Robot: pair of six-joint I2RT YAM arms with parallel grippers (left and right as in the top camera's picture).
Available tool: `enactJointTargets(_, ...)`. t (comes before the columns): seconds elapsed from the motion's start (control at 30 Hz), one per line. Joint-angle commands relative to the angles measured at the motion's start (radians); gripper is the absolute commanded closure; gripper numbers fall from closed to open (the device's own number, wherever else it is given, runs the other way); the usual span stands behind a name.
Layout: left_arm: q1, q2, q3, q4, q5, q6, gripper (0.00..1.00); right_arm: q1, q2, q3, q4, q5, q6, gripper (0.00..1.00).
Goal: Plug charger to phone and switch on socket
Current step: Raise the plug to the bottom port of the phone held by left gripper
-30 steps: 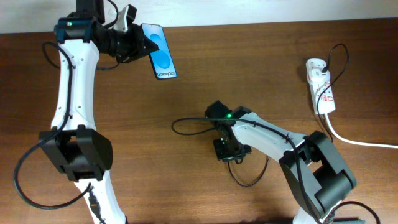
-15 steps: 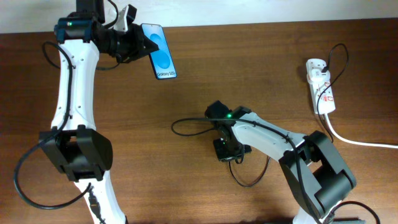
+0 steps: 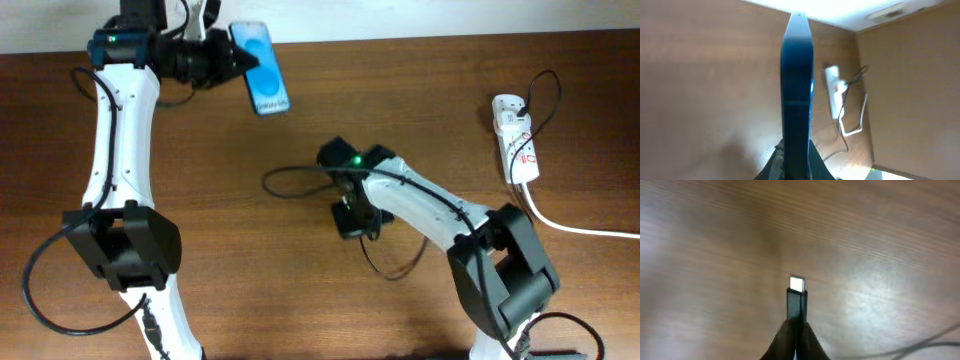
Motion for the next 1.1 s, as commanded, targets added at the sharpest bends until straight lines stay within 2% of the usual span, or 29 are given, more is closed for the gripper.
enactJointTargets(0.0,0.002,-0.011,0.014,0.171,0.231,0.006,1.00,0.003,-0.008,0.224,-0.112,0.008,-0.064,0.96)
enactJointTargets(0.03,0.002,-0.011,0.014,0.220,0.259,0.005,1.00,0.003,-0.008,0.349,-0.198,0.008,-0.090,0.96)
enactJointTargets(0.13,0.005,-0.011,0.014,0.322,0.268,-0.100,1.00,0.003,-0.023,0.512,-0.307,0.008,-0.119,0.96)
enactJointTargets(0.2,0.005,-0.011,0.014,0.409,0.355,-0.127,1.00,0.003,-0.049,0.600,-0.341,0.006,-0.130,0.96)
enactJointTargets(0.27,0.005,-0.011,0.014,0.450,0.411,-0.185,1.00,0.003,-0.077,0.660,-0.336,-0.019,-0.129,0.96)
enactJointTargets(0.37,0.005,-0.011,0.014,0.575,0.578,-0.312,1.00,0.003,-0.085,0.733,-0.280,-0.090,-0.128,0.96)
enactJointTargets(0.43,0.005,-0.011,0.014,0.586,0.586,-0.349,1.00,0.003,-0.085,0.742,-0.201,-0.109,-0.087,0.96)
enactJointTargets(0.5,0.005,-0.011,0.014,0.586,0.589,-0.438,1.00,0.003,-0.085,0.742,-0.145,-0.110,-0.071,0.96)
enactJointTargets(0.7,0.005,-0.011,0.014,0.586,0.608,-0.428,1.00,0.003,-0.085,0.750,-0.032,-0.110,-0.049,0.96)
enactJointTargets(0.8,0.005,-0.011,0.014,0.586,0.631,-0.388,1.00,0.003,-0.085,0.792,-0.031,-0.110,-0.050,0.96)
enactJointTargets(1.07,0.003,-0.011,0.014,0.586,0.670,-0.388,1.00,0.003,-0.085,0.799,0.008,-0.110,-0.023,0.96)
